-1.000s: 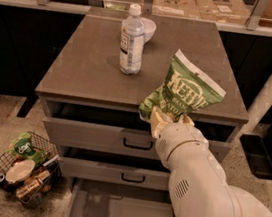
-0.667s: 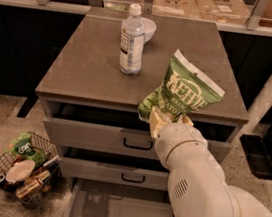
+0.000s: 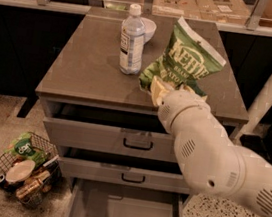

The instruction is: Pick green jalapeno chip bag from bottom drawer and place on counter

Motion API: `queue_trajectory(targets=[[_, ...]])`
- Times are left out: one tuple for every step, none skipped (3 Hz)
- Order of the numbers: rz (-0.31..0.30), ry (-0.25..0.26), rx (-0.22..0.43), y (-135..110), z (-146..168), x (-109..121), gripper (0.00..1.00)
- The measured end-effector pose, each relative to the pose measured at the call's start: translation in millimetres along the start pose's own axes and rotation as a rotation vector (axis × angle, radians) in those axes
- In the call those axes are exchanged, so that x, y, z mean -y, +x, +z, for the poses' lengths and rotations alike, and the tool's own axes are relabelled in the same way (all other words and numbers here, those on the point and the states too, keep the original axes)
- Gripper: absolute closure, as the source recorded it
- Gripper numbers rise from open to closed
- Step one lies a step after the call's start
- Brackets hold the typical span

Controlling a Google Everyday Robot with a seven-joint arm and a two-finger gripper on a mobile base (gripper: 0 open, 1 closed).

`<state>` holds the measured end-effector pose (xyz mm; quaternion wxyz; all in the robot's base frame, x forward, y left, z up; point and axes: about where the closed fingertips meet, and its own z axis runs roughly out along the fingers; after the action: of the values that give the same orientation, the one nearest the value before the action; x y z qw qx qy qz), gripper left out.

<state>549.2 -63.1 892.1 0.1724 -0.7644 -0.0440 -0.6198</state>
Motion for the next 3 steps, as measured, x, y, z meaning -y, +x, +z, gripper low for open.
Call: queue_trajectory(targets=[[0.01, 0.042, -0.068, 67.2, 25.8, -3.3, 1.0], [0.038, 0.069, -0.111, 126.7, 50.9, -10.8, 1.0], [0.107, 0.061, -0.158, 173.1, 87.3, -38.1, 1.0]])
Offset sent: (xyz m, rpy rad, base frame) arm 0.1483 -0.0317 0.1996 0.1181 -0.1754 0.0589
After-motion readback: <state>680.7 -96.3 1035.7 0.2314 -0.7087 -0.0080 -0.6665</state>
